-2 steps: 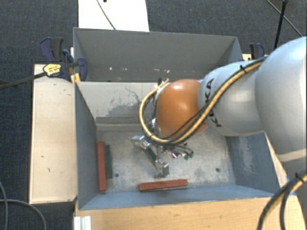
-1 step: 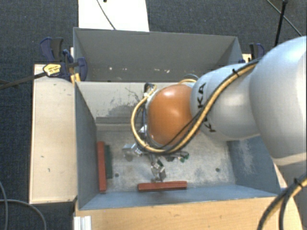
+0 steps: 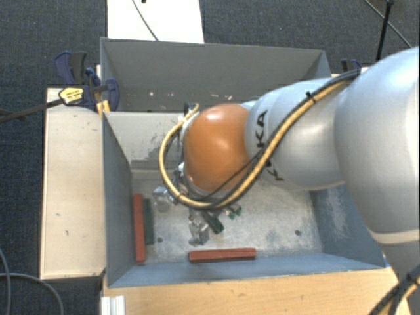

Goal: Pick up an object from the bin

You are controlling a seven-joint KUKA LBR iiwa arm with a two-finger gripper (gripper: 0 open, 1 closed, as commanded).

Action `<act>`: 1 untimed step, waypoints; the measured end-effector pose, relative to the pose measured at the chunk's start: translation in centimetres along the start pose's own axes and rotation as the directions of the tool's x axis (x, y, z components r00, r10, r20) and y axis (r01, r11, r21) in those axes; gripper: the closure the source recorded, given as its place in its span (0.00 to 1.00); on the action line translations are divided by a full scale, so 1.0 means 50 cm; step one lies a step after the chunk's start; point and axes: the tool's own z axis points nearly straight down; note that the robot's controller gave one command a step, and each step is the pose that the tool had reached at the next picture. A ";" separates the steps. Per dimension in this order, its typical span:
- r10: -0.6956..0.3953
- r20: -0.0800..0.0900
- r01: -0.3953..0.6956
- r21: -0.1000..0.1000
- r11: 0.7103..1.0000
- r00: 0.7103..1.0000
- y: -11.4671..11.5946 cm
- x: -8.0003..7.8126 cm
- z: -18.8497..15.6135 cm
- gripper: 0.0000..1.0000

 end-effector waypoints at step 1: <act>-0.267 -0.003 0.267 0.000 0.964 0.964 -0.097 -0.009 0.073 0.00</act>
Offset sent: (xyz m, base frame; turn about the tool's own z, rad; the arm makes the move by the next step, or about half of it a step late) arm 0.0335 -0.0329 -0.0366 -0.2747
